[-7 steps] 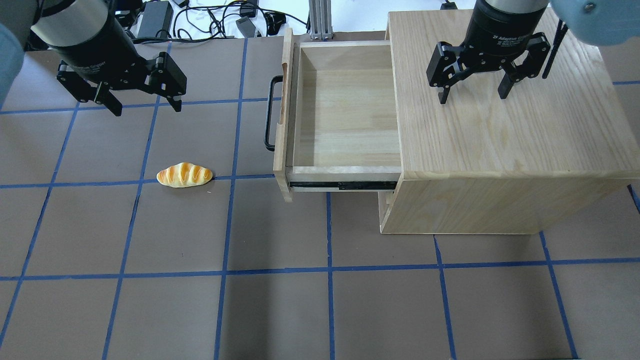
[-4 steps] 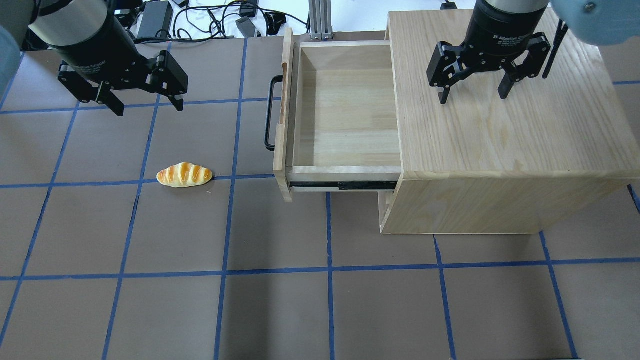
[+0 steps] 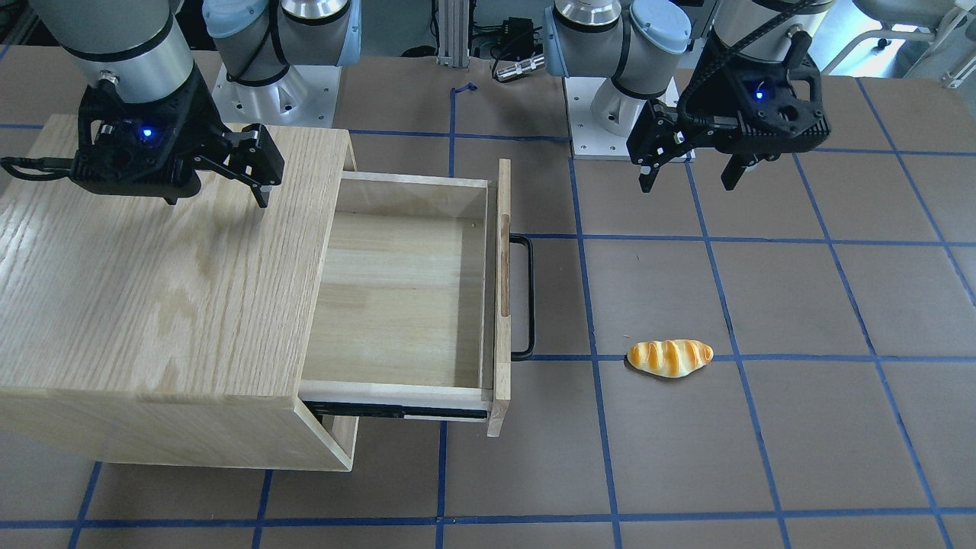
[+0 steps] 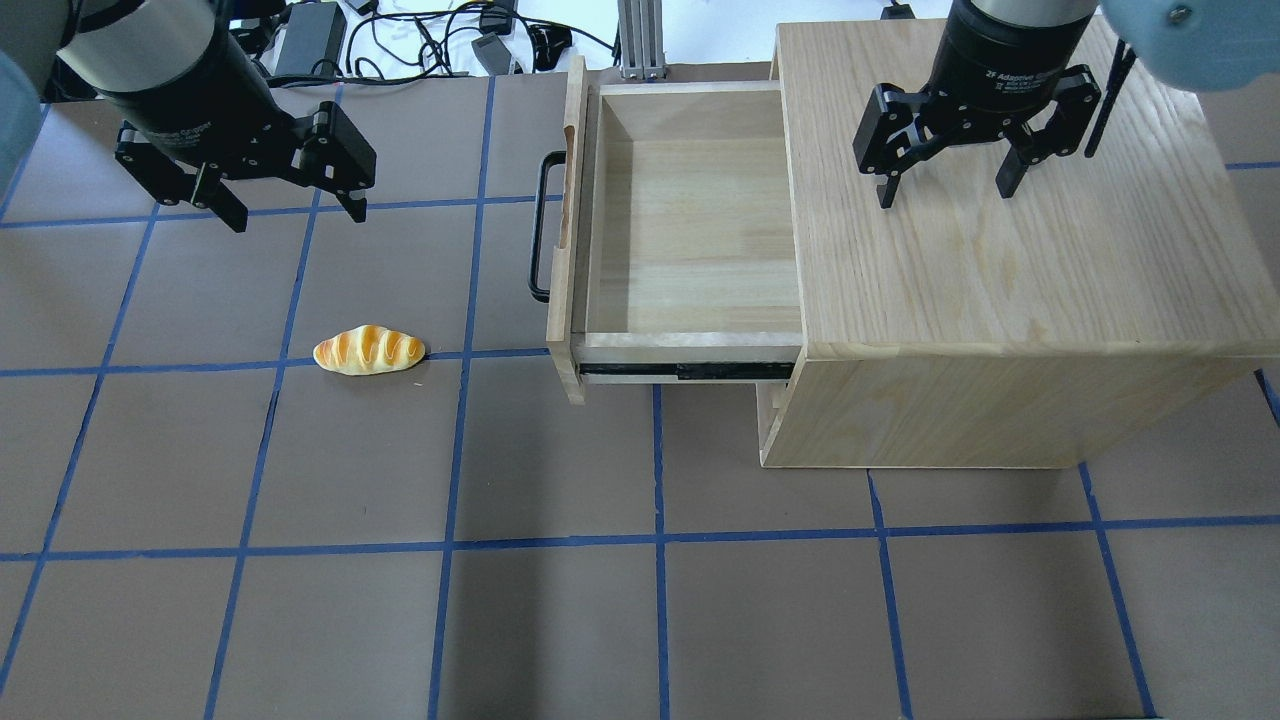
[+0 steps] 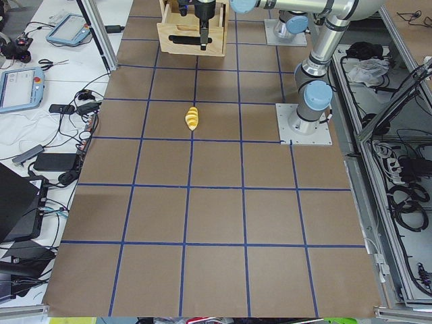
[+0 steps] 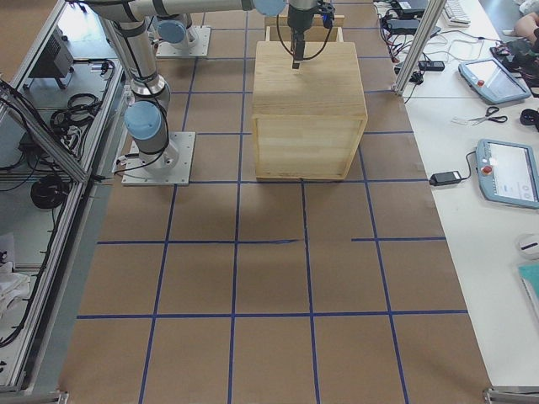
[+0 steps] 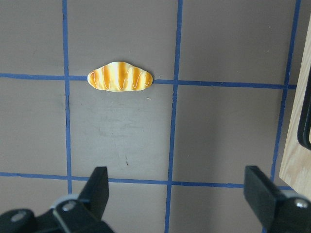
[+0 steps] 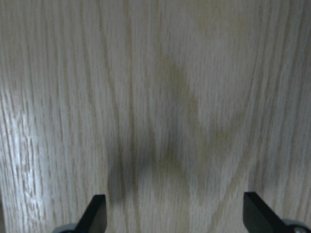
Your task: Open upper drawer
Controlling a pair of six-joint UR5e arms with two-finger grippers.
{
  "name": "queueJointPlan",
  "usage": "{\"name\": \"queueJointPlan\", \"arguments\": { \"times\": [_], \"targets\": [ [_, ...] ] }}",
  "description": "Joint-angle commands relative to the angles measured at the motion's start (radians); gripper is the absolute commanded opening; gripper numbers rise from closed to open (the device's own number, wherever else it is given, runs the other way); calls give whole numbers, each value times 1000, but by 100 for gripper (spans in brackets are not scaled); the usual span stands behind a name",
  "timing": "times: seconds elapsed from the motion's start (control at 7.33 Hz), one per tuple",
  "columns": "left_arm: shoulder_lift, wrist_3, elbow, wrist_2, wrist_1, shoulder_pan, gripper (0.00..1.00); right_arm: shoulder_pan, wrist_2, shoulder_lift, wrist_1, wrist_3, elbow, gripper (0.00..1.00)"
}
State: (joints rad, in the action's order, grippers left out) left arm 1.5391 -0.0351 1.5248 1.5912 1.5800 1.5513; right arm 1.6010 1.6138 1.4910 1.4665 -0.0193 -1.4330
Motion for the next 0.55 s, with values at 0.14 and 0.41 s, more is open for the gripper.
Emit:
{"name": "queueJointPlan", "arguments": {
  "times": [0.14, 0.41],
  "targets": [
    [7, 0, 6, -3, 0, 0, 100, -1, 0, 0, 0, 1, 0, 100],
    [6, 0, 3, -3, -2, 0, 100, -1, 0, 0, 0, -1, 0, 100]
  ]
}}
